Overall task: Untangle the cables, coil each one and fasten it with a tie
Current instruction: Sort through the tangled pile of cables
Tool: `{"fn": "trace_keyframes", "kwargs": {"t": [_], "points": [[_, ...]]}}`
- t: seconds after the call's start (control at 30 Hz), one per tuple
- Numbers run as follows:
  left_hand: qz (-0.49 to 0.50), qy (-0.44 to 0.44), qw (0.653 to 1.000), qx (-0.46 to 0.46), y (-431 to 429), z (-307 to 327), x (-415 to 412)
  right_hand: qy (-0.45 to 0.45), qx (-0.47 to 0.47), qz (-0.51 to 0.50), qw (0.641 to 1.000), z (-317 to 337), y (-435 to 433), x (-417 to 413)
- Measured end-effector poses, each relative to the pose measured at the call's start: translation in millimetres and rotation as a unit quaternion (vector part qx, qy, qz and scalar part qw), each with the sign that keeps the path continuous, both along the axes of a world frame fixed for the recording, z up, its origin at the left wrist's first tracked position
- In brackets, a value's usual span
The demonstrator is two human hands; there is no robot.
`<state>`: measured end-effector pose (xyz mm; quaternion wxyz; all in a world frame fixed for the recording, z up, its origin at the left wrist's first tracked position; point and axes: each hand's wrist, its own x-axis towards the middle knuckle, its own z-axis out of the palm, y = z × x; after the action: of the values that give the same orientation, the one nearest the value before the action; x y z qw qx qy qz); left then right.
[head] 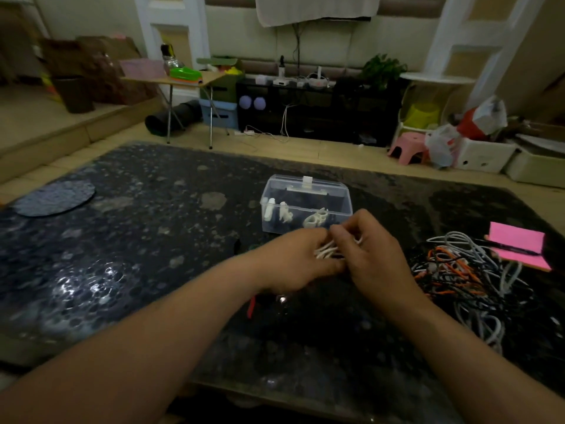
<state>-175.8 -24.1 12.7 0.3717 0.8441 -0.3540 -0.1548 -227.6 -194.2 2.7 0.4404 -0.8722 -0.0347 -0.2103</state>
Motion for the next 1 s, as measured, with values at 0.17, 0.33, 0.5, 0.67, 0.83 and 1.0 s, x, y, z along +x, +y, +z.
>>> {"fn": "trace_keyframes", "kwargs": {"t": [0.17, 0.33, 0.5, 0.67, 0.83, 1.0], "points": [[0.027, -0.028, 0.997, 0.073, 28, 6, 2, -0.004, 0.001, 0.001, 1.0, -6, 32, 8], [0.107, -0.001, 0.994, 0.027, 49, 10, 7, 0.006, 0.095, 0.042, 0.995, 10, 47, 12], [0.262, 0.168, 0.93, -0.197, 83, 21, 31, 0.112, -0.06, 0.029, 0.991, -11, 30, 34], [0.298, 0.193, 0.903, -0.243, 88, 34, 32, 0.137, -0.303, 0.109, 0.937, -44, 41, 49], [0.272, 0.16, 0.916, -0.247, 83, 37, 29, 0.102, -0.383, 0.142, 0.907, -55, 56, 64], [0.282, 0.112, 0.918, -0.255, 92, 34, 32, 0.076, -0.317, 0.123, 0.937, -41, 53, 63]]}}
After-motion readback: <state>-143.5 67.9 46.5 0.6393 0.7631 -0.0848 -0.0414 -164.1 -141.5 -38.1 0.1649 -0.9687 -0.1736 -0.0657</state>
